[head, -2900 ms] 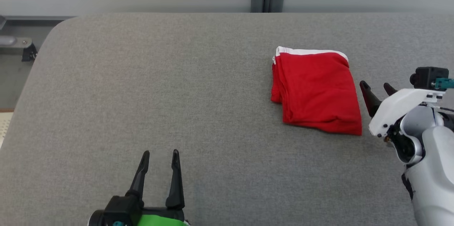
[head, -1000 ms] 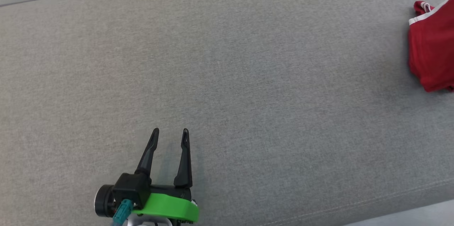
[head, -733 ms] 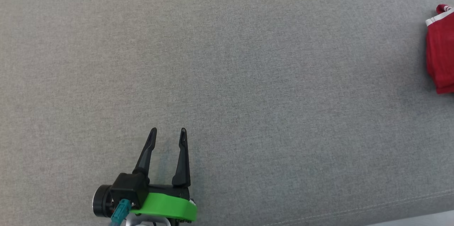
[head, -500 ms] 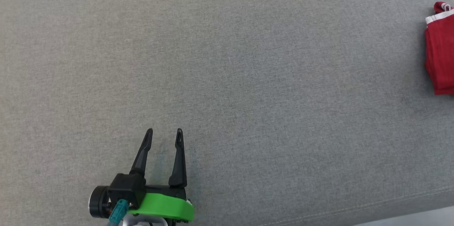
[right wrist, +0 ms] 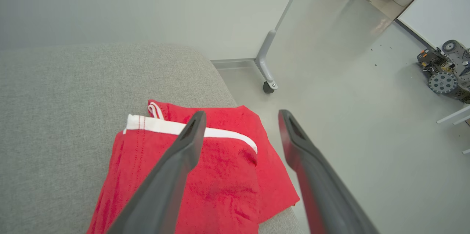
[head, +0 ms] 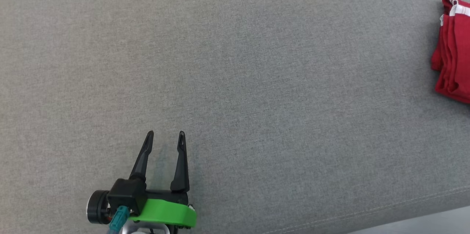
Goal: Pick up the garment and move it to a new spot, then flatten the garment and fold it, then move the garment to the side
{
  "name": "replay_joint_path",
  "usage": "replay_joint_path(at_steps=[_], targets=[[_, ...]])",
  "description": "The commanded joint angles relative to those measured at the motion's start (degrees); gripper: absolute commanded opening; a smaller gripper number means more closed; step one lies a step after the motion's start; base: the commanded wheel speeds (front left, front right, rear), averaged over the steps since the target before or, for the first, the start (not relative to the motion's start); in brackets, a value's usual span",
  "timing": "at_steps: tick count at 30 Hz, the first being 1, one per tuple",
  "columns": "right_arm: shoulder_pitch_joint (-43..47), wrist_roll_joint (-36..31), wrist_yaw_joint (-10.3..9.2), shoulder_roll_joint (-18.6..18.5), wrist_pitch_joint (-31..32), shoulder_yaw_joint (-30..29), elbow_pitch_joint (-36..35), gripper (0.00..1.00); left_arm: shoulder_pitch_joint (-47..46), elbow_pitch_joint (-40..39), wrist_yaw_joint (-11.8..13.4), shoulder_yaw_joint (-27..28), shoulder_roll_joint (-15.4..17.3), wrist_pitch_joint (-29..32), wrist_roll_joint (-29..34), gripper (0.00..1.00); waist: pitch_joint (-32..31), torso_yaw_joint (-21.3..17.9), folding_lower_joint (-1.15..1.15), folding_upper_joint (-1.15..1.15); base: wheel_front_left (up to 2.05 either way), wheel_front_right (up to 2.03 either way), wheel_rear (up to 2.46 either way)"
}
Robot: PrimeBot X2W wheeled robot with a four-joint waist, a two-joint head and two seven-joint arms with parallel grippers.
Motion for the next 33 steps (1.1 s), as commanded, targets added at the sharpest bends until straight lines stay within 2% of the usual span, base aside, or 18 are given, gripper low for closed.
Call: replay_joint_path(at_steps=[1,9,12,14,21,27,33], targets=[[1.2,0.6,-0.09,0.7,-2.3,0.8,-1.3,1.00,0.4,-0.5,0.1,0.3,0.3,-0.2,0.0,1.00,-1.0,0.1,0.00,0.00,0.00,0.00,0.00],[9.5,5.0,-0.09,2.4,-16.9,7.9,-12.4,1.00,2.4,-2.0,1.4,2.0,0.3,-0.2,-1.4,1.00,-6.9,2.4,0.00,0.00,0.00,0.00,0.00],[14.5,8.0,-0.10,4.2,-20.8,8.7,-17.3,1.00,3.6,-2.2,2.0,2.8,0.3,-0.2,-1.2,1.00,-9.5,3.9,0.00,0.00,0.00,0.00,0.00],[19.0,7.8,-0.10,4.9,-22.8,9.0,-20.3,1.00,4.6,-1.8,2.3,3.7,0.3,-0.2,-0.3,1.00,-11.4,5.1,0.00,0.00,0.00,0.00,0.00],[34.1,6.3,-0.10,12.6,-26.2,8.0,-28.7,1.00,7.9,-0.8,2.3,8.1,0.3,-0.2,1.9,1.00,-16.6,8.4,0.00,0.00,0.00,0.00,0.00],[43.5,3.4,-0.10,22.4,-26.6,5.3,-35.8,1.00,9.6,1.3,0.7,11.2,0.2,-0.2,3.4,1.00,-18.3,9.5,0.00,0.00,0.00,0.00,0.00],[49.5,0.6,-0.09,27.1,-26.6,6.3,-39.4,1.00,10.3,3.6,-0.7,13.0,0.3,-0.2,4.6,1.00,-18.7,9.2,0.00,0.00,0.00,0.00,0.00]])
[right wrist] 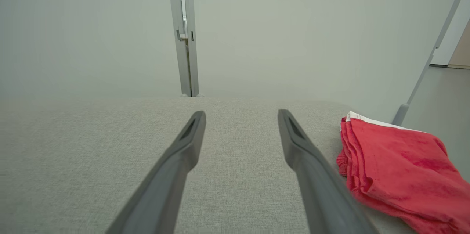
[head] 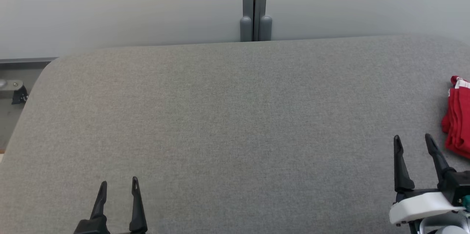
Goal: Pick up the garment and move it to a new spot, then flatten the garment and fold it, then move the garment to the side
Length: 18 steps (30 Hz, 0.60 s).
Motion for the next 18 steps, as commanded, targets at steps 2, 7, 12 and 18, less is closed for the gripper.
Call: replay_joint_path(at_steps=[2,7,12,18], targets=[[1.8,-1.1,-0.08,0.7,-0.2,0.6,-1.1,1.00,0.8,0.4,-0.4,1.0,0.2,-0.2,0.4,1.00,-0.3,-0.1,0.00,0.00,0.00,0.00,0.00],[3.4,-1.5,-0.08,1.6,-0.2,1.7,-2.0,1.00,0.9,0.4,-1.2,0.8,0.2,-0.2,0.5,1.00,-0.4,-0.1,0.00,0.00,0.00,0.00,0.00],[3.1,-1.2,0.00,1.9,0.0,2.0,-1.8,0.00,0.3,-0.1,-2.2,0.2,0.0,0.0,-0.7,0.00,-0.4,-0.3,0.00,0.00,0.00,0.00,0.00],[2.3,2.3,0.02,2.4,1.4,1.5,0.7,0.00,0.1,1.0,-2.6,0.2,-0.1,0.8,-4.1,0.00,-0.4,-0.4,0.00,0.00,0.00,0.00,0.00]])
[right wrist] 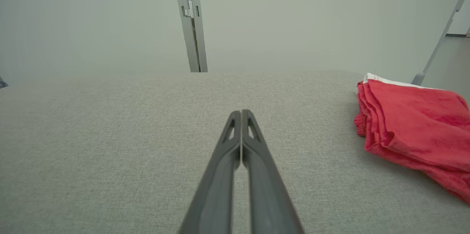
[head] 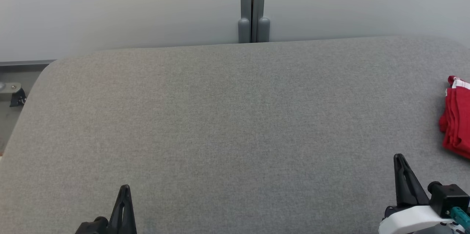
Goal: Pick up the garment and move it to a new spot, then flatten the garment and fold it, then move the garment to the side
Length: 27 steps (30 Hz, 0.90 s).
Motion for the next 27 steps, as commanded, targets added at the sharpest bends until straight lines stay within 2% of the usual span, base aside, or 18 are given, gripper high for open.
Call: replay_joint_path(at_steps=[1,27], targets=[[-1.5,2.8,0.00,-0.3,0.8,-0.5,-0.3,0.00,-0.7,-0.8,-0.4,0.2,0.2,0.5,-2.9,0.00,0.0,0.0,0.00,0.00,0.00,0.00,0.00],[-4.9,31.3,-0.02,-0.4,6.9,0.4,1.6,0.00,-5.8,1.5,-3.5,2.5,1.3,6.3,-29.4,0.00,0.1,-0.8,0.00,0.00,0.00,0.00,0.00]])
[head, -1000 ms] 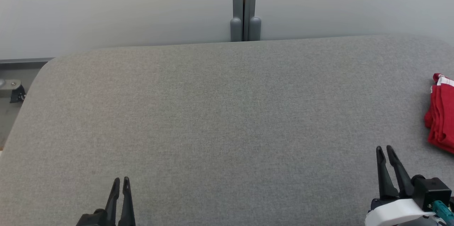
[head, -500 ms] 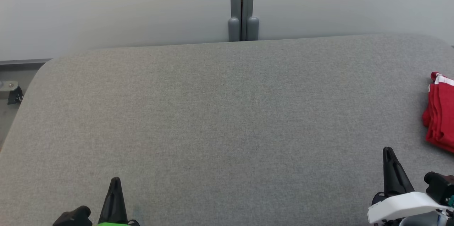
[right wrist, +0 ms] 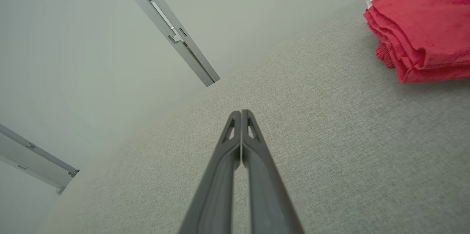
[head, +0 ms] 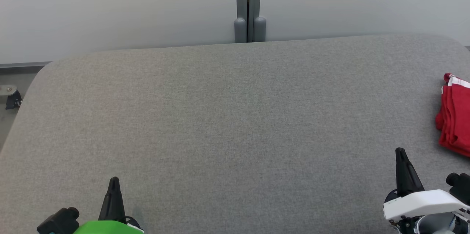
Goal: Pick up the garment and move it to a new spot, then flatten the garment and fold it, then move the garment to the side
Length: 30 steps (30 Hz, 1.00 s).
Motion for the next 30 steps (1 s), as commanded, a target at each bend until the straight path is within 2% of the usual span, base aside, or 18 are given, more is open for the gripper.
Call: replay_joint_path(at_steps=[1,30], targets=[[-1.5,2.4,-0.02,-0.4,0.5,-0.1,-0.4,0.00,-1.8,-0.6,-0.5,0.4,0.7,0.4,-2.3,0.00,0.0,0.0,0.00,0.00,0.00,0.00,0.00],[-4.8,25.2,-0.04,-0.4,5.9,0.2,1.7,0.00,-5.6,0.7,-2.9,2.9,1.0,5.5,-23.1,0.00,0.1,-0.9,0.00,0.00,0.00,0.00,0.00]])
